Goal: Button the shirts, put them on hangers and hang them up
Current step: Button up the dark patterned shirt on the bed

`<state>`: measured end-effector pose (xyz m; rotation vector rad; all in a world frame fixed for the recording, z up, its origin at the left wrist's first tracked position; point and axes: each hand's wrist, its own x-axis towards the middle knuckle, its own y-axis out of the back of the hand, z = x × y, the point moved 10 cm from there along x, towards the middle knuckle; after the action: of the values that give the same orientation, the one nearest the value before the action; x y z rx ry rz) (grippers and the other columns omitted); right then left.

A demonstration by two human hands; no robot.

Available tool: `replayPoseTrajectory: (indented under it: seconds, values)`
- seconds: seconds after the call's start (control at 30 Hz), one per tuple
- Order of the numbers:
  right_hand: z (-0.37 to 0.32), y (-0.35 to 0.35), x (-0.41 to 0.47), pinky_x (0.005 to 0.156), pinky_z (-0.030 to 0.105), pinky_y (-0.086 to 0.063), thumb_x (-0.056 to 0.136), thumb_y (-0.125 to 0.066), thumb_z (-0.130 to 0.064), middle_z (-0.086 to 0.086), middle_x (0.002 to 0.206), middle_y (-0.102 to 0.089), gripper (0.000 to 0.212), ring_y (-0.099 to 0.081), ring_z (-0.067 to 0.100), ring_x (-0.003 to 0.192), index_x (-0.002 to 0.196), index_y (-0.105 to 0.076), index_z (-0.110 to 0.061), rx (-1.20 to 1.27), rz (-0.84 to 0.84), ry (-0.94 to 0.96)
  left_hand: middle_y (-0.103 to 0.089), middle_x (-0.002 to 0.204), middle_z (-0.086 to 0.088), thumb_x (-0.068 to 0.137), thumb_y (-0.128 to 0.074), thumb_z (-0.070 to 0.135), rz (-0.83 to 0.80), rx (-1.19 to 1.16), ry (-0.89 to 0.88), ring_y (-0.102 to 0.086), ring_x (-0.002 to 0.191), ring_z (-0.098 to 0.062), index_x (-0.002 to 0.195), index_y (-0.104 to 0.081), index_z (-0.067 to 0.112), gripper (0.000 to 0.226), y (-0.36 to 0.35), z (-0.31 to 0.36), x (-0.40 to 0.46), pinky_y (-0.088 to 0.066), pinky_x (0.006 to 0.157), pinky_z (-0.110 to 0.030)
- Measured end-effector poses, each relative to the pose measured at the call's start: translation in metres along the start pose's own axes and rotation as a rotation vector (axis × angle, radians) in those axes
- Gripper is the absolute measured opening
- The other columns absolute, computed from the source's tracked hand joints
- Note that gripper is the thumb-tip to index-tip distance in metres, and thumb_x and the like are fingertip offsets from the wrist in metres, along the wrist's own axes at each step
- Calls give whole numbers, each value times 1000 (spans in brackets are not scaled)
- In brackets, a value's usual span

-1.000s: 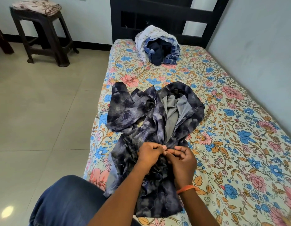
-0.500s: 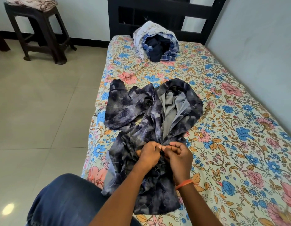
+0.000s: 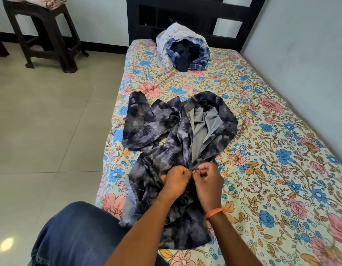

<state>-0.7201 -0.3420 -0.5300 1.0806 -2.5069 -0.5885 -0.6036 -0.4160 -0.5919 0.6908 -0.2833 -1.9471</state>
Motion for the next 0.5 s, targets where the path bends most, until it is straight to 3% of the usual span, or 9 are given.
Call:
replayPoseTrajectory:
  seconds: [0.07, 0.13, 0.23, 0.37, 0.43, 0.5]
  values:
    - [-2, -3, -1, 60, 18, -46, 83, -67, -1, -13, 79, -60, 21, -60, 1, 72, 92, -56, -16, -4, -5, 8, -44, 56, 6, 93, -53, 22, 6, -37, 2, -42, 56, -15, 54, -42, 20, 41, 1, -2, 1, -36, 71, -39]
    - [14, -4, 2, 60, 16, -48, 83, -68, 1, -6, 80, -63, 22, -63, 8, 71, 95, -55, -13, 84, -13, -105, -44, 56, 6, 93, -55, 22, 22, -70, 5, -41, 55, -14, 55, -43, 21, 40, 3, -4, 0, -35, 70, -39]
    - [43, -8, 4, 58, 26, -56, 83, -70, 3, 7, 79, -68, 24, -67, 19, 63, 100, -57, -7, 234, -74, -330, -48, 59, 8, 94, -55, 21, 53, -33, 5, -44, 57, -10, 64, -51, 23, 30, 4, -1, -4, -33, 68, -24]
    - [22, 11, 16, 60, 31, -56, 76, -69, 6, -2, 79, -65, 26, -64, 17, 70, 87, -61, -16, 4, 41, -80, -48, 64, 2, 83, -56, 17, 122, 145, -14, -50, 67, -16, 58, -46, 19, 27, 6, 8, -8, -27, 71, -37]
    - [13, 15, 24, 57, 36, -58, 77, -66, 5, 2, 82, -66, 24, -65, 23, 71, 83, -63, -18, 76, 97, -42, -54, 70, 2, 83, -59, 19, 113, 152, -74, -54, 76, -19, 57, -45, 20, 29, 3, 13, -8, -34, 74, -40]
    - [17, 14, 37, 48, 32, -57, 81, -67, 0, 8, 83, -67, 16, -67, 26, 66, 85, -65, -16, 206, 124, -123, -59, 85, 2, 87, -63, 27, 148, 252, -156, -54, 87, -18, 68, -49, 25, 23, 7, 21, -10, -30, 74, -39]
